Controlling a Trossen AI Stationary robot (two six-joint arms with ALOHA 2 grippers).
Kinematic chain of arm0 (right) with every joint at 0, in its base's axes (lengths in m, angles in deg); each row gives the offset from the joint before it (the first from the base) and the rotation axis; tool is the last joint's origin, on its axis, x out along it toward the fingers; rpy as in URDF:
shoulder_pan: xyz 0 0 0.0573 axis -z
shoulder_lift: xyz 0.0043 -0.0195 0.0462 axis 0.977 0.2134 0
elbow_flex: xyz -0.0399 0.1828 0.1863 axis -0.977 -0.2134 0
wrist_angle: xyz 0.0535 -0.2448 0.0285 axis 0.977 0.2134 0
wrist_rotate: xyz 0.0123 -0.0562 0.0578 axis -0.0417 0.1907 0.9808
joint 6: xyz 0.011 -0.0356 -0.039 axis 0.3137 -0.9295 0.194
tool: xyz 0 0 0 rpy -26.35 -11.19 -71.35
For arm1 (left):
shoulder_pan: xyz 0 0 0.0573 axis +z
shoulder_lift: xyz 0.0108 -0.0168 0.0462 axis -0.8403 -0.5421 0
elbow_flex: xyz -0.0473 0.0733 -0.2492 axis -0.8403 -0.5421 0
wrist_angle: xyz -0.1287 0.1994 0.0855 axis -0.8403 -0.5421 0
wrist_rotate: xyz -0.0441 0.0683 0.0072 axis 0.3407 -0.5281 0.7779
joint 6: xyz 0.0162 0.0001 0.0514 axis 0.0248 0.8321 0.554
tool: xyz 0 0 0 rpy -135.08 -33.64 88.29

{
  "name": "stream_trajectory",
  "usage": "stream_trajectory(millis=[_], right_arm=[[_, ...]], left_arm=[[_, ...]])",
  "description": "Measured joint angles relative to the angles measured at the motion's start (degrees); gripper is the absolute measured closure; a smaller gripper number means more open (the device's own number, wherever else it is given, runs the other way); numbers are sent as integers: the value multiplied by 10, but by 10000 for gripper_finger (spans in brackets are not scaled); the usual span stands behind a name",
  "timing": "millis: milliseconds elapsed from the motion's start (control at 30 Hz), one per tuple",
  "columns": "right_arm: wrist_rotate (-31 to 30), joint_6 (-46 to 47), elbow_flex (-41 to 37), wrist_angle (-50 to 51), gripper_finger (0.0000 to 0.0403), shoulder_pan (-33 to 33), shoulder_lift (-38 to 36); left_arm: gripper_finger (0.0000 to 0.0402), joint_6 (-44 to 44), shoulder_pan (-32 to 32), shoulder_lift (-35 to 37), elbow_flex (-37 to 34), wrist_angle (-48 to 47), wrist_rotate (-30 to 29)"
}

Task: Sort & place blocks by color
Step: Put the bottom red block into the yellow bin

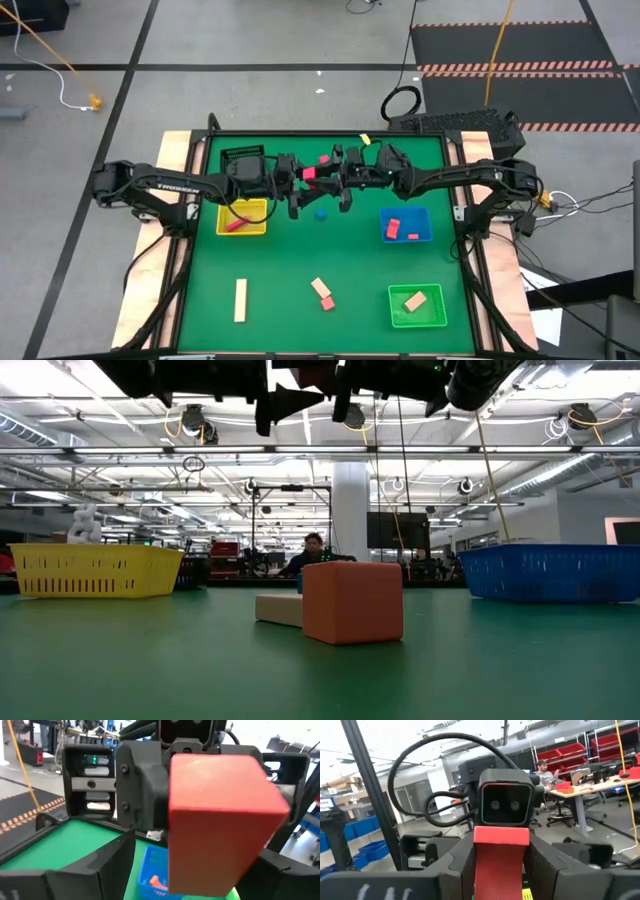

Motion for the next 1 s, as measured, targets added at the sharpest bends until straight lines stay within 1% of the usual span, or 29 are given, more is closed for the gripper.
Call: stream_trajectory(millis=[100, 167, 233, 367, 400, 533, 733, 833, 933, 1000], right_arm=[[5, 3, 1, 7, 287, 0, -2], [12, 9, 1, 19, 287, 1, -2], [12, 15, 1, 20, 287, 1, -2], [12, 24, 0, 30, 278, 1, -1], [12, 28, 0, 39, 272, 2, -5], [26, 62, 0, 95, 239, 19, -17], [100, 102, -1, 205, 186, 61, -50], [104, 86, -1, 296, 168, 79, -82], [103, 52, -1, 385, 157, 100, -118], [84, 44, -1, 437, 155, 112, -136]], left_arm=[[141, 6, 2, 0, 0, 9, 0], [163, 8, 3, 0, 0, 7, 0], [192, 7, 3, 0, 0, 2, 1], [263, -8, 7, 0, 0, -8, 27], [270, -12, 9, 0, 0, -10, 35], [269, -41, 18, 0, 1, -24, 59], [269, -85, 25, 1, 1, -38, 79], [269, -87, 26, 1, 1, -41, 85], [269, -95, 33, 5, 1, -65, 86], [269, -109, 43, 10, 2, -91, 87]])
